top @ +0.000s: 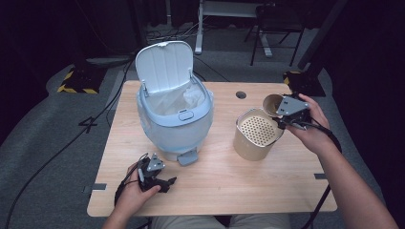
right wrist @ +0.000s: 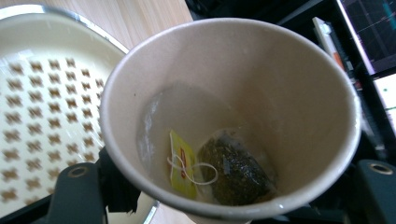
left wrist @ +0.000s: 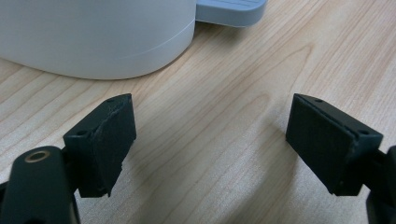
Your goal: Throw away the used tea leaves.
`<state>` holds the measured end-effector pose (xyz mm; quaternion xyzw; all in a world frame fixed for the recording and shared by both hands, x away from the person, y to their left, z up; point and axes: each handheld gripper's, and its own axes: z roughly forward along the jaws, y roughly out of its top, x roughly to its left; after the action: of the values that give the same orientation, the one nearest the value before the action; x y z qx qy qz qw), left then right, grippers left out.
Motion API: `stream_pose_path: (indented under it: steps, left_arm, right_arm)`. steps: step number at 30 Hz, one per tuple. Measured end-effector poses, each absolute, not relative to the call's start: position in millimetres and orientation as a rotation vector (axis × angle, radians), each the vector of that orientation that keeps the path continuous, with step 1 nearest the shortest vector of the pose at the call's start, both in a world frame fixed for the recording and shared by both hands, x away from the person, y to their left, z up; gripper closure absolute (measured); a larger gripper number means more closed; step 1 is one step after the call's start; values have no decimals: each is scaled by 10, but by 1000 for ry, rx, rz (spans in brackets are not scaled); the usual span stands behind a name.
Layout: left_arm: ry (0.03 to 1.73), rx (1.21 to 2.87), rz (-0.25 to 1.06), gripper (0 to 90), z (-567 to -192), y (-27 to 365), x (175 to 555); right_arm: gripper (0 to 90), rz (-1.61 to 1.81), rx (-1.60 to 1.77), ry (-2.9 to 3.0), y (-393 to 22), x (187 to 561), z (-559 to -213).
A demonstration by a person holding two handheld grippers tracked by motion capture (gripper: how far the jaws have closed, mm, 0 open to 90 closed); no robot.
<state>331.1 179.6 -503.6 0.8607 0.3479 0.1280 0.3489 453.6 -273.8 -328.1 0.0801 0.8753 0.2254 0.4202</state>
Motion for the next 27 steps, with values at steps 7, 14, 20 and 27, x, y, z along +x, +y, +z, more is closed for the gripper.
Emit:
stream_pose_path:
  steps: [7, 14, 20, 27]
  left_arm:
    - [903, 2229, 328, 166, -5036, 1797, 3312]
    - [903, 2229, 328, 166, -5036, 1798, 3312]
    - [904, 2228, 328, 166, -5036, 1797, 3312]
    - [902, 2229, 328, 166, -5036, 1798, 3312]
  right_arm:
    - [287, 299, 45, 2112, -2649, 4504, -3331]
    - [286, 89, -72, 2004, -2605, 4477, -3386]
    - [285, -85, -184, 1893, -2567, 4447, -3464]
    - [283, -250, -309, 1741, -2511, 4388, -3505]
